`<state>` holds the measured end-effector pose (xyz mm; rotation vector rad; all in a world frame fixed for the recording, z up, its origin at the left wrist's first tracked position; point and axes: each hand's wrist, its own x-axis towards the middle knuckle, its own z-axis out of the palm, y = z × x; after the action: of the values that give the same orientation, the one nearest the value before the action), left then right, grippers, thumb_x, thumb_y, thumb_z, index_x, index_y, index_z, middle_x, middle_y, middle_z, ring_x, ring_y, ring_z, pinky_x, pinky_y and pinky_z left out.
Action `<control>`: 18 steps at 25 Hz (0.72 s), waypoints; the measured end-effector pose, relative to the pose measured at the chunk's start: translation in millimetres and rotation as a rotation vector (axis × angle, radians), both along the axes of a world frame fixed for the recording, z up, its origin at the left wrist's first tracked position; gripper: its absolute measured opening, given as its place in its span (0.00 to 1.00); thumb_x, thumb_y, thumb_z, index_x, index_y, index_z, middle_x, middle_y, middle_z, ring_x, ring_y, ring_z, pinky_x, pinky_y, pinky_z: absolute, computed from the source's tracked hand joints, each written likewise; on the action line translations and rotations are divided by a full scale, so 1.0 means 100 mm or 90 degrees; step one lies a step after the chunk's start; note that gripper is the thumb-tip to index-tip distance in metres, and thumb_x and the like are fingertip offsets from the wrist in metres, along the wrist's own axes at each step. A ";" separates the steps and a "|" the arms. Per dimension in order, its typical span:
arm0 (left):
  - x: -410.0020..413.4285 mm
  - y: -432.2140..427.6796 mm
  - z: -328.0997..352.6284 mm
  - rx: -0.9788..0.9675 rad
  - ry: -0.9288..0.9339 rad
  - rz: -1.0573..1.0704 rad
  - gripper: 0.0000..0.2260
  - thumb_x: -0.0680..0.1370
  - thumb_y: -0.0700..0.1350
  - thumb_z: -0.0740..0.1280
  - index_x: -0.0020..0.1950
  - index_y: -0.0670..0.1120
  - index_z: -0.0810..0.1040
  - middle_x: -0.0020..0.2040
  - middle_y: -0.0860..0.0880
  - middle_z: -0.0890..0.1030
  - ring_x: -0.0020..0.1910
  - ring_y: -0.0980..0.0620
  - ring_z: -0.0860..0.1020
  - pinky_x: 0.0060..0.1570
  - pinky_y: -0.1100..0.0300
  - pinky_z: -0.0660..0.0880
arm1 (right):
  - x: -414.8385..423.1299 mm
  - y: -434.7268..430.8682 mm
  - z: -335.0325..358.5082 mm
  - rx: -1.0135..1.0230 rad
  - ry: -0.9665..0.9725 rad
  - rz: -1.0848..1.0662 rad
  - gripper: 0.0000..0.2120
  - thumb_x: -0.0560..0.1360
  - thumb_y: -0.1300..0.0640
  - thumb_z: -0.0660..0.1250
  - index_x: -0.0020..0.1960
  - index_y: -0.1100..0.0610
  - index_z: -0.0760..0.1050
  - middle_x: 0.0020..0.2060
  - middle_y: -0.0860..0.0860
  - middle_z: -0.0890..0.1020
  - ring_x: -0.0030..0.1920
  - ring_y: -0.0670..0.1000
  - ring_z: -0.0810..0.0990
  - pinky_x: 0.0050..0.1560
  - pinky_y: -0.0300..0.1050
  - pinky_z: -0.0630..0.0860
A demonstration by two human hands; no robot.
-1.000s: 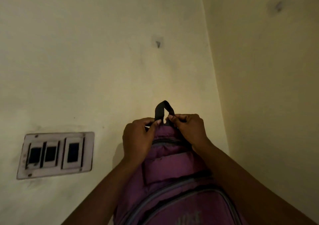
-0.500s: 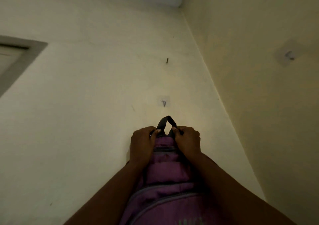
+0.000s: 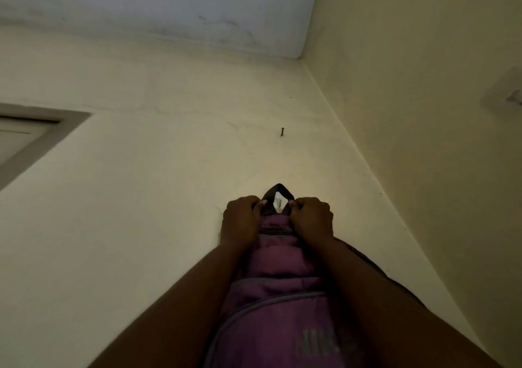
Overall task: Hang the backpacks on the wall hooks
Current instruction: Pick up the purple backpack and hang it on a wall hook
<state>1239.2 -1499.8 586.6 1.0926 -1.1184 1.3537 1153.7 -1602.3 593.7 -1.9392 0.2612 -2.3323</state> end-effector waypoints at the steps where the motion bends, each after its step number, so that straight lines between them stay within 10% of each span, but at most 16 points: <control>1: -0.01 -0.01 0.05 0.011 0.013 0.012 0.15 0.79 0.47 0.61 0.45 0.38 0.82 0.44 0.38 0.83 0.47 0.41 0.79 0.42 0.56 0.69 | -0.01 -0.02 0.06 0.015 0.007 0.004 0.16 0.77 0.53 0.59 0.48 0.61 0.82 0.49 0.61 0.83 0.52 0.62 0.79 0.44 0.43 0.67; 11: -0.13 -0.03 0.07 0.092 0.194 0.120 0.16 0.73 0.53 0.65 0.46 0.41 0.83 0.48 0.40 0.82 0.51 0.40 0.79 0.42 0.58 0.70 | -0.09 -0.09 -0.05 0.106 0.080 0.074 0.18 0.72 0.44 0.65 0.35 0.59 0.76 0.37 0.56 0.77 0.40 0.57 0.75 0.31 0.41 0.63; 18: -0.20 0.09 -0.15 0.240 0.216 0.087 0.14 0.77 0.51 0.61 0.55 0.47 0.82 0.59 0.44 0.81 0.60 0.43 0.75 0.62 0.54 0.68 | -0.24 0.02 -0.40 0.073 0.159 0.085 0.17 0.76 0.47 0.64 0.50 0.60 0.83 0.49 0.58 0.84 0.52 0.57 0.80 0.37 0.40 0.68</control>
<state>1219.2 -1491.1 571.7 1.6311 -1.0811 1.0276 1129.6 -1600.2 553.3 -2.1175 0.2690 -1.9502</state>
